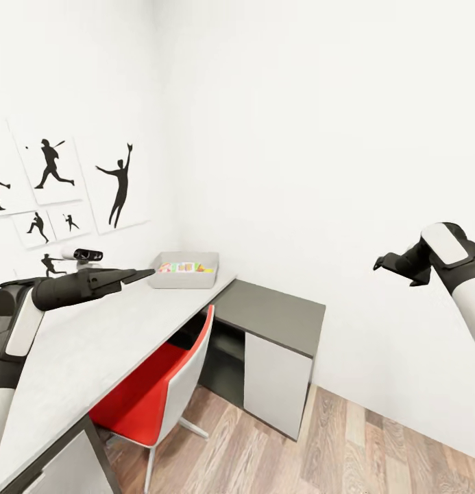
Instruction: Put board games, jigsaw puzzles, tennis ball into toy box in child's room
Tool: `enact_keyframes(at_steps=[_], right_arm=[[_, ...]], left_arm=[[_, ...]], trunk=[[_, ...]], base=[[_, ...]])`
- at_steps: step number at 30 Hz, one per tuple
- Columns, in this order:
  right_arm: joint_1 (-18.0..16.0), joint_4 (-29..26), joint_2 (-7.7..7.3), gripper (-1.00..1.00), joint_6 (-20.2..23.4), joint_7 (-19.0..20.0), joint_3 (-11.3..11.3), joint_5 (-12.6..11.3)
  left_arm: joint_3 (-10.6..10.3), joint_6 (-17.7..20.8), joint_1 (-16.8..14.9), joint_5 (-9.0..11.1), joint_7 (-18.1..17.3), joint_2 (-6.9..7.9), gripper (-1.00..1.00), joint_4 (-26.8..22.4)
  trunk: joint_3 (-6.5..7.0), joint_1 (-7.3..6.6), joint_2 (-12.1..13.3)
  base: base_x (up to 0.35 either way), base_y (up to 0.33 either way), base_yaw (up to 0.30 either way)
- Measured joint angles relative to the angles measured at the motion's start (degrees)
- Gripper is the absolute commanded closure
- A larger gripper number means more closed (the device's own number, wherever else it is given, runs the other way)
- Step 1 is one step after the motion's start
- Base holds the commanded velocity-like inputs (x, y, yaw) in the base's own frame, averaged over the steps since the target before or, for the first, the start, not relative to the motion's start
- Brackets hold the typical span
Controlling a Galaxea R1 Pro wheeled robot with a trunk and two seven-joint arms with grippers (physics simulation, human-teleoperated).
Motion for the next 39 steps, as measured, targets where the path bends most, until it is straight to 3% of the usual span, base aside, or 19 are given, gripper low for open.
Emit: enact_keyframes(at_steps=[4, 12, 24, 28, 31, 35, 39], right_arm=[[3.02, 4.40, -0.79, -1.00, -0.37, 1.10, -0.04, 0.18], [7.88, 5.27, -1.71, -1.00, -0.85, 5.04, 0.02, 0.36], [17.87, 5.35, -2.38, -1.00, -6.04, 5.53, 0.37, 0.32], [24.07, 5.29, -1.96, -1.00, -9.29, 5.87, 0.49, 0.30], [30.26, 5.13, -1.62, -1.00, -12.76, 9.39, 0.64, 0.33], [35.23, 4.93, -1.27, -1.00, -16.02, 14.63, 0.69, 0.34], [38.49, 5.02, -1.20, -1.00, -16.72, 16.93, 0.33, -0.30]], left_arm=[[-0.09, -0.01, 1.26, -0.39, 0.06, -0.35, -1.00, 0.00], [-0.17, -0.49, 3.13, -0.72, 0.67, -1.80, -1.00, 0.08], [-0.18, -1.11, 5.45, -0.75, 0.89, -1.90, -1.00, 0.09], [-0.14, -1.42, 6.40, -0.82, 0.87, -1.84, -1.00, 0.09], [-0.11, -1.51, 6.88, -0.92, 0.87, -1.76, -1.00, 0.09], [-0.15, -1.55, 7.49, -1.09, 0.90, -1.73, -1.00, 0.06], [-0.09, -2.28, 9.51, -1.41, 0.93, -1.58, -1.00, -0.11]], trunk=[[0.24, -0.01, 0.01], [0.74, -0.01, 0.02], [1.51, -0.02, 0.01], [1.76, -0.02, 0.01], [1.94, -0.02, 0.01], [2.21, -0.02, 0.01], [2.48, -0.02, 0.00]], base=[[-0.036, 0.000, -0.234], [-0.038, 0.002, -0.234], [-0.025, 0.005, -0.231], [0.000, 0.000, -0.229], [0.000, 0.000, -0.229], [0.000, 0.000, -0.228], [0.000, 0.000, -0.225]])
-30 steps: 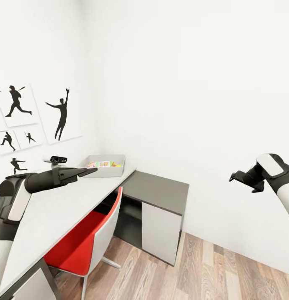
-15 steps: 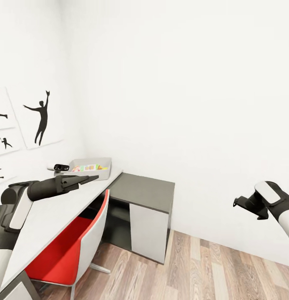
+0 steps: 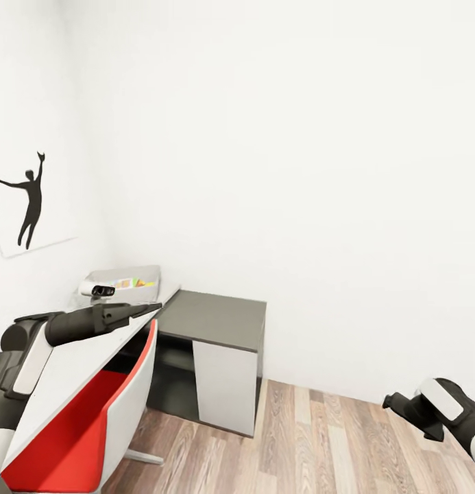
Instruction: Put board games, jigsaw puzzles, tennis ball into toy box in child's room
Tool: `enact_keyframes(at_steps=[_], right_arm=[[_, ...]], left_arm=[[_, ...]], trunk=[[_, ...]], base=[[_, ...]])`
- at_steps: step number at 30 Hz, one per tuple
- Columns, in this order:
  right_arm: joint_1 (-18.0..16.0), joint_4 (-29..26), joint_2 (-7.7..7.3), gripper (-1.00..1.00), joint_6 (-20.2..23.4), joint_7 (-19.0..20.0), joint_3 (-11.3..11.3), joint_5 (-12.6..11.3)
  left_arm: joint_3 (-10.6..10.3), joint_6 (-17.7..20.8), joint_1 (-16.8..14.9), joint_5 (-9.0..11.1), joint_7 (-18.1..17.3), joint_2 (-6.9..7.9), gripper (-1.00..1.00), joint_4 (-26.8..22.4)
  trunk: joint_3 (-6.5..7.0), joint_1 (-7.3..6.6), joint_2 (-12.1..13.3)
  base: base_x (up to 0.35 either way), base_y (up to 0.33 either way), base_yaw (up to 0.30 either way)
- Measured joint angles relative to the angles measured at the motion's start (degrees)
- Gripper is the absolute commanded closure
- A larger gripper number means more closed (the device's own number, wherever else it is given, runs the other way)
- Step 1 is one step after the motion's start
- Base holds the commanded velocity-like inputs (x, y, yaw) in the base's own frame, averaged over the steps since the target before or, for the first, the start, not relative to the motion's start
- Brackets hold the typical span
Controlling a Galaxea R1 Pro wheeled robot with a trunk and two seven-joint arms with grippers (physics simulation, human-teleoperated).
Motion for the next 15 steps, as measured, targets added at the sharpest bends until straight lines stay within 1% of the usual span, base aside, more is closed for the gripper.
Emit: enact_keyframes(at_steps=[3, 4, 6, 8, 10, 11, 15], right_arm=[[4.06, -0.21, 0.07, -1.00, -0.52, 3.82, -0.88, -0.22], [4.64, -0.23, 0.11, -1.00, -0.84, 4.58, -1.03, -0.23], [6.18, -0.27, 0.49, -1.00, -3.61, 6.75, -1.35, -0.21], [6.86, -0.23, 1.29, -1.00, -7.09, 7.71, -1.39, -0.02], [7.14, -0.27, 2.18, -1.00, -8.70, 7.94, -0.99, 0.15], [7.18, -0.26, 2.36, -1.00, -8.91, 7.95, -0.89, 0.22], [7.36, 0.00, 2.86, -1.00, -9.64, 8.09, -0.53, 0.32]], left_arm=[[0.02, -1.46, 1.78, -0.34, 0.01, 0.07, -1.00, -0.02], [0.03, -1.61, 2.11, -0.46, 0.03, 0.06, -1.00, -0.01], [0.07, -1.93, 2.95, -1.10, 0.09, 0.05, -1.00, 0.04], [0.07, -1.99, 3.36, -1.85, 0.12, 0.03, -1.00, 0.13], [0.03, -2.00, 3.70, -3.10, 0.08, -0.04, -1.00, 0.42], [0.02, -2.02, 3.95, -3.62, 0.09, -0.06, -1.00, 0.48], [0.00, -2.15, 5.82, -7.43, 0.10, -0.17, -1.00, 0.89]], trunk=[[0.19, 0.00, 0.00], [0.23, 0.00, 0.00], [0.28, 0.00, 0.00], [0.30, 0.00, 0.01], [0.30, 0.00, 0.01], [0.29, 0.00, 0.01], [0.13, 0.00, 0.01]], base=[[0.000, 0.000, -0.167], [0.000, 0.000, -0.085], [0.000, 0.000, -0.044], [0.000, 0.000, -0.018], [0.000, 0.000, -0.008], [0.000, 0.000, -0.009], [0.000, 0.000, -0.095]])
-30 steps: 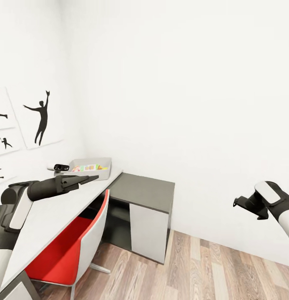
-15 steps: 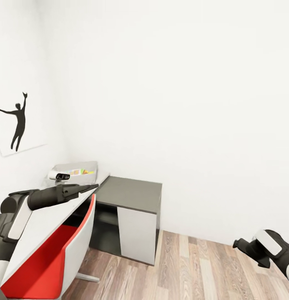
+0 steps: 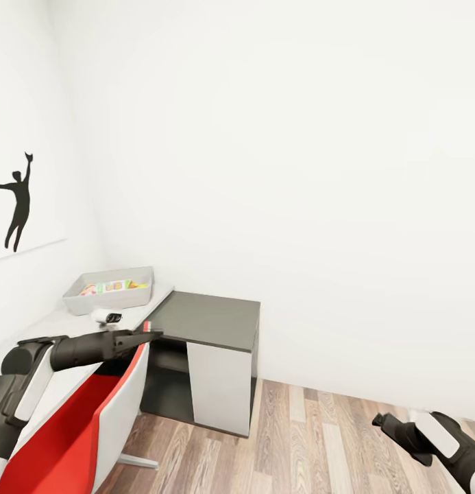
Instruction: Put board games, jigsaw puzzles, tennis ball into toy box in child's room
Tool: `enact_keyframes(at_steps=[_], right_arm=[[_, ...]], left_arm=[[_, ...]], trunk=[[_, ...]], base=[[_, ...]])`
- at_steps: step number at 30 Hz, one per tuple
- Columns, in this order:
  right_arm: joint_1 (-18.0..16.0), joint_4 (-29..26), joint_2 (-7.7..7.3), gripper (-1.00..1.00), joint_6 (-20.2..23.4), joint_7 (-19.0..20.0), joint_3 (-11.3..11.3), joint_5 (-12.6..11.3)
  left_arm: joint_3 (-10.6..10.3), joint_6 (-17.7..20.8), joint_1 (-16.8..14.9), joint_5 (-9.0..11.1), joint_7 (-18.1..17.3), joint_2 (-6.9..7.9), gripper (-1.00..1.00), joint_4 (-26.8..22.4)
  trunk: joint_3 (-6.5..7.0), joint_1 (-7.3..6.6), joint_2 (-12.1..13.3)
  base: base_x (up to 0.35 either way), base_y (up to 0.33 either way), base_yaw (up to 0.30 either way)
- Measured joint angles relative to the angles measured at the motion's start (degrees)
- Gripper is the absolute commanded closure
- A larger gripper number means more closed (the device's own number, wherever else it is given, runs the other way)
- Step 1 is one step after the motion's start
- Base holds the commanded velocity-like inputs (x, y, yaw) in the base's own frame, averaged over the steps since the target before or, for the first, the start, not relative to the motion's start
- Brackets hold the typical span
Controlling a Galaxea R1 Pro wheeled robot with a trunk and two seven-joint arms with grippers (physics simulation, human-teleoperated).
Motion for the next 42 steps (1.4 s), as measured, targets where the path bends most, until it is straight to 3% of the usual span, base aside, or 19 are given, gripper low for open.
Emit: enact_keyframes(at_steps=[4, 13, 29, 33, 42], right_arm=[[-0.16, 0.55, 0.11, -1.00, -0.69, 0.11, 0.07, 0.03], [-0.28, 4.73, 0.48, -1.00, -4.35, 0.95, 0.66, 0.10], [-0.29, 5.59, 0.51, -1.00, -5.17, 1.08, 0.96, 0.14], [-0.28, 5.61, 0.53, -1.00, -7.08, 1.12, 1.05, 0.10], [-0.30, 5.63, 1.29, -1.00, -8.35, 1.08, 3.12, 0.05]], left_arm=[[0.04, -0.19, 1.79, -1.43, -0.02, -0.02, -1.00, 0.03], [0.22, -0.48, 3.78, -1.83, -0.36, -0.01, -1.00, -1.32], [0.58, -0.48, 4.17, -1.94, 0.03, 0.01, -1.00, -1.74], [0.46, -1.90, 4.17, -1.96, 0.16, -0.04, -1.00, -1.69], [0.38, -2.65, 4.18, -1.97, 0.24, -0.11, -1.00, -1.29]], trunk=[[-0.27, 0.00, 0.00], [-0.97, 0.00, 0.00], [-2.27, 0.00, 0.00], [-2.59, 0.00, 0.00], [-3.18, 0.00, 0.00]], base=[[0.000, 0.000, -0.151], [0.000, 0.000, -0.163], [-0.010, 0.067, -0.160], [-0.001, 0.004, -0.173], [0.000, 0.000, -0.050]])
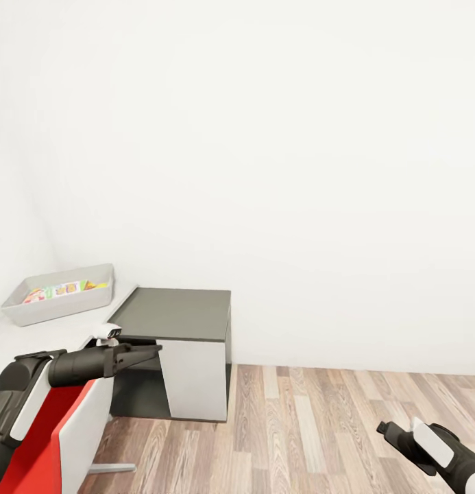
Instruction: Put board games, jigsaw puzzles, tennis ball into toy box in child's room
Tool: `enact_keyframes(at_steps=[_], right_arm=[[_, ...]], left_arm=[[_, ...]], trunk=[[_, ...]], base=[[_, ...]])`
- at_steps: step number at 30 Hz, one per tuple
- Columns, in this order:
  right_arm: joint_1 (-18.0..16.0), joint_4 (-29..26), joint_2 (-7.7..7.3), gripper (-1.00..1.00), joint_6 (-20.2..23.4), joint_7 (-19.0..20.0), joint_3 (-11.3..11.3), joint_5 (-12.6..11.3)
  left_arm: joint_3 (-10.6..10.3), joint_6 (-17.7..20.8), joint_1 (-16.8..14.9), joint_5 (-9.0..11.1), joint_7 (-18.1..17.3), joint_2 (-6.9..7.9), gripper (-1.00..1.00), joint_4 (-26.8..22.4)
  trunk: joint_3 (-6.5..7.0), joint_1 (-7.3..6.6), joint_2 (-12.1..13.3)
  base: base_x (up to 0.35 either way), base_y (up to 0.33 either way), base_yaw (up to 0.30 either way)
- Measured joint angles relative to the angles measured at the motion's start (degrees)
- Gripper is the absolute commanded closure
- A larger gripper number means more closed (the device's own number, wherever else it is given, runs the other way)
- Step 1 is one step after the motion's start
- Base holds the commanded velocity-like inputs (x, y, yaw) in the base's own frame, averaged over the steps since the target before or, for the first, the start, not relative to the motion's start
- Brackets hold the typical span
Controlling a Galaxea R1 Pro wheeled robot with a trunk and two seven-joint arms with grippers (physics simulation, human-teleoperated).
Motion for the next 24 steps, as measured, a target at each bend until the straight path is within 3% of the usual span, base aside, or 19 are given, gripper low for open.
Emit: enact_keyframes(at_steps=[11, 21, 24], right_arm=[[0.00, 0.00, 0.27, -1.00, -0.05, -0.02, 0.24, 0.00], [0.03, 0.01, 0.37, -1.00, -0.14, -0.01, 0.33, 0.04], [0.03, 0.01, 0.38, -1.00, -0.17, -0.01, 0.33, 0.08]], left_arm=[[-0.09, -0.38, 0.01, -0.03, 0.44, -0.02, -1.00, 0.42], [-0.19, -1.15, 0.11, 0.14, 4.06, -0.12, -1.00, 1.02], [-0.19, -1.04, 0.12, 0.02, 6.91, -0.47, -1.00, 2.07]], trunk=[[-0.28, 0.00, 0.00], [-1.08, -0.01, 0.08], [-1.34, -0.01, 0.10]], base=[[0.000, -0.080, -0.001], [0.000, -0.004, 0.000], [0.000, 0.000, 0.000]])
